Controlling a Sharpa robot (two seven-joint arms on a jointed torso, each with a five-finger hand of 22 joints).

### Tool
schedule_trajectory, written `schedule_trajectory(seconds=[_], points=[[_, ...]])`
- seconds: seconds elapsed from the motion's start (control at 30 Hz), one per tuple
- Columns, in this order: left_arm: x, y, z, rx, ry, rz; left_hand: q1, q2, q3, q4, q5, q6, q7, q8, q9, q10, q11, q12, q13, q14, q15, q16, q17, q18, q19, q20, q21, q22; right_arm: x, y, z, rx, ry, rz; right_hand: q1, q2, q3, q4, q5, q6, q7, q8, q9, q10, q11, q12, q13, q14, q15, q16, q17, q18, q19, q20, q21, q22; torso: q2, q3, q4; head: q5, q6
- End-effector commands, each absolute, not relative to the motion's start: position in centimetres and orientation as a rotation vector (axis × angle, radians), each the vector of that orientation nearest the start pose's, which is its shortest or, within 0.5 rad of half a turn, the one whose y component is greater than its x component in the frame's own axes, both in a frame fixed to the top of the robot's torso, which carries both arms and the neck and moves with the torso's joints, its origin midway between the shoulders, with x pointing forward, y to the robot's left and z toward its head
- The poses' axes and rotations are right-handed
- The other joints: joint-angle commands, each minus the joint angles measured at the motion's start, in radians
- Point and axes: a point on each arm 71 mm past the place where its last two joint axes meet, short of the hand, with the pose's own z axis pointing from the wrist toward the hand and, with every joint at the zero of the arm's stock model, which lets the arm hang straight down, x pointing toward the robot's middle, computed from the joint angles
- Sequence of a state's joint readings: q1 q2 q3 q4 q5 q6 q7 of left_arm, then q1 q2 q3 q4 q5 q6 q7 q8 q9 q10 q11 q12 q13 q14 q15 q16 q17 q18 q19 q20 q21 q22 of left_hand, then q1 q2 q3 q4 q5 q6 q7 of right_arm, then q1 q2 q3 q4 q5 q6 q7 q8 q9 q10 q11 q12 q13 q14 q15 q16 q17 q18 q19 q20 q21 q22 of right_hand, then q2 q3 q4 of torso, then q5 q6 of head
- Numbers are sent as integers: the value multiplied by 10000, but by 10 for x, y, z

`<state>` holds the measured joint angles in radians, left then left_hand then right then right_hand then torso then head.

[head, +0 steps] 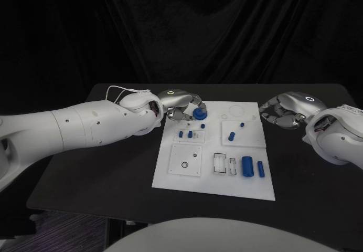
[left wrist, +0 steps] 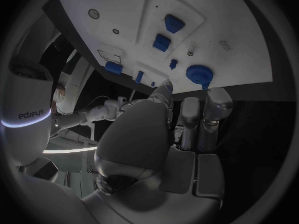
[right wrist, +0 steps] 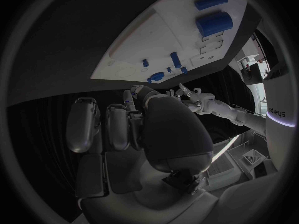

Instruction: Assemble the parts on the task board

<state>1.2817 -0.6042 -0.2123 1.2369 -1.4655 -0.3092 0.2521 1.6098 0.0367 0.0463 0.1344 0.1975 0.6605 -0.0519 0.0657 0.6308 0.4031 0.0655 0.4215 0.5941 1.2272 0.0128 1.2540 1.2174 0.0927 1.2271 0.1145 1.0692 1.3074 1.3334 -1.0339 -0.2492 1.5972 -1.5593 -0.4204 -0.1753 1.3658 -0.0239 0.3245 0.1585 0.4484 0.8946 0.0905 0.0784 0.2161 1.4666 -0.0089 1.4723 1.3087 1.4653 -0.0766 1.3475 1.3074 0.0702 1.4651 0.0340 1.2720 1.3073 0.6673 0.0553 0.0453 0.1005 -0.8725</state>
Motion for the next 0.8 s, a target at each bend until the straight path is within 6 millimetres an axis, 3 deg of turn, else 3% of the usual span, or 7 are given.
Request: schedule_trajectory(seconds=[0.03,0.1,0.23,0.8], points=[[509,136,-218,6826,16174,-8478,-32,-189,227,-112,448,250,-89,-13,-453,236,-87,146,-513,170,-77,215,-54,118,263,-32,238,1247,463,-279,-185,-1939,16201,3920,-129,-8,48,-6,61,82,-9,-14,-8,33,-4,-53,1629,605,25,-32,569,-62,59,18,-58,1780,6,-14,8,-39,-2],[510,134,-221,6919,16183,-8405,-46,-210,362,-151,619,349,-113,-8,-620,394,-87,224,-697,242,-85,300,-56,93,367,-50,355,1281,463,-280,-185,-1938,16214,3907,-133,-9,52,-8,63,81,-9,-15,-9,7,-5,-82,1602,604,23,-35,566,-62,58,17,-60,1780,11,-28,11,-54,-2],[513,130,-223,6983,16148,-8313,-49,-305,628,-264,989,435,-107,-16,-906,518,-60,310,-978,230,-71,350,-149,89,397,-69,379,1287,463,-280,-185,-1929,16217,3894,-142,-10,59,-12,67,80,-10,-17,-11,-41,-6,-136,1551,601,22,-50,552,-59,55,16,-73,1777,-7,-18,-3,-61,-2],[517,116,-230,7159,16478,-8241,-329,-531,1264,-293,969,1223,157,102,-1317,1075,-28,770,-1254,231,-28,540,-292,68,483,-43,510,1316,463,-279,-185,-1954,16211,3925,-172,-26,91,-33,73,25,-21,-50,-30,-116,-16,-238,1454,594,16,-83,522,-52,45,10,-109,1768,-9,-2,-32,-83,-2]])
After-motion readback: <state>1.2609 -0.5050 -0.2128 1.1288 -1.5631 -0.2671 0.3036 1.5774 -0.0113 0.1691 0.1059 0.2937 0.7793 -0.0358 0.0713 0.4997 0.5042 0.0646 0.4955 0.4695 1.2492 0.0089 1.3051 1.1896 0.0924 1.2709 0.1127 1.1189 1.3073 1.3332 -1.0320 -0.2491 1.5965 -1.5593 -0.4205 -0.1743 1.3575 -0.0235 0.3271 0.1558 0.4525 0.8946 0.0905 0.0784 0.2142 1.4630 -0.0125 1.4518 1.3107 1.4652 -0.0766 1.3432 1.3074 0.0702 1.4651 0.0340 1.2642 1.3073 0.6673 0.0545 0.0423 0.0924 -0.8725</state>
